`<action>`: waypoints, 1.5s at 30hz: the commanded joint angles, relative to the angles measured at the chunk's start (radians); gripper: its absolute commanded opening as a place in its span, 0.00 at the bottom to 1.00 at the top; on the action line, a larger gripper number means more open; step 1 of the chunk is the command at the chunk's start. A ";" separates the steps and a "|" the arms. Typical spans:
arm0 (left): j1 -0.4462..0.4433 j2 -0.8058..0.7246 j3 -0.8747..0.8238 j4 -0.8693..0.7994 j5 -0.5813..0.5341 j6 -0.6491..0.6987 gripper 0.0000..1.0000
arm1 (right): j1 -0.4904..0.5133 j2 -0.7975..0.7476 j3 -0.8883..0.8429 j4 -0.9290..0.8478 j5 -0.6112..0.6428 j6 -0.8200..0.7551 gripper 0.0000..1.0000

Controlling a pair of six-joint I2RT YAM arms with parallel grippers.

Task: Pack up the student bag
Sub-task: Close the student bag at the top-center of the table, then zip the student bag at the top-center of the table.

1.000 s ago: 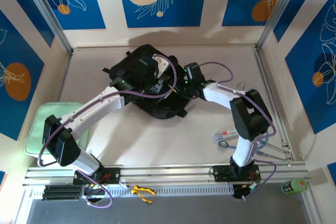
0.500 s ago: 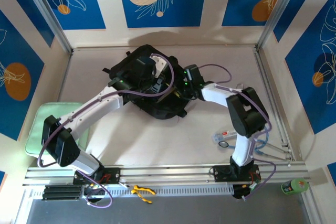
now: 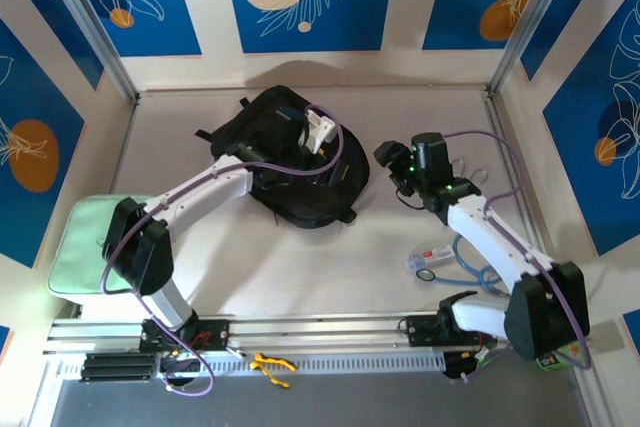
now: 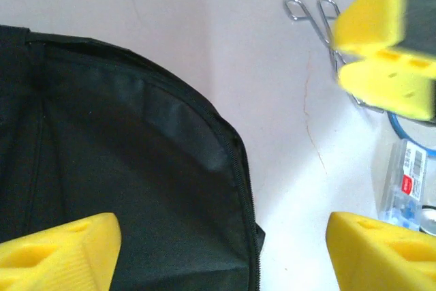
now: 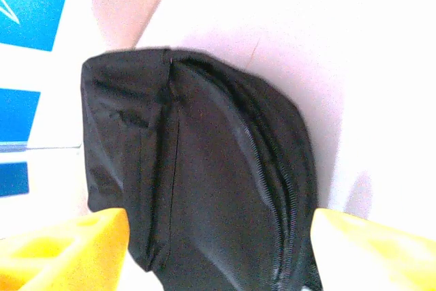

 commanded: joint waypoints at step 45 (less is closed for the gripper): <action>0.534 0.025 -0.526 0.475 0.174 -0.748 0.13 | 0.213 0.116 -0.021 -0.119 -0.057 -0.052 0.68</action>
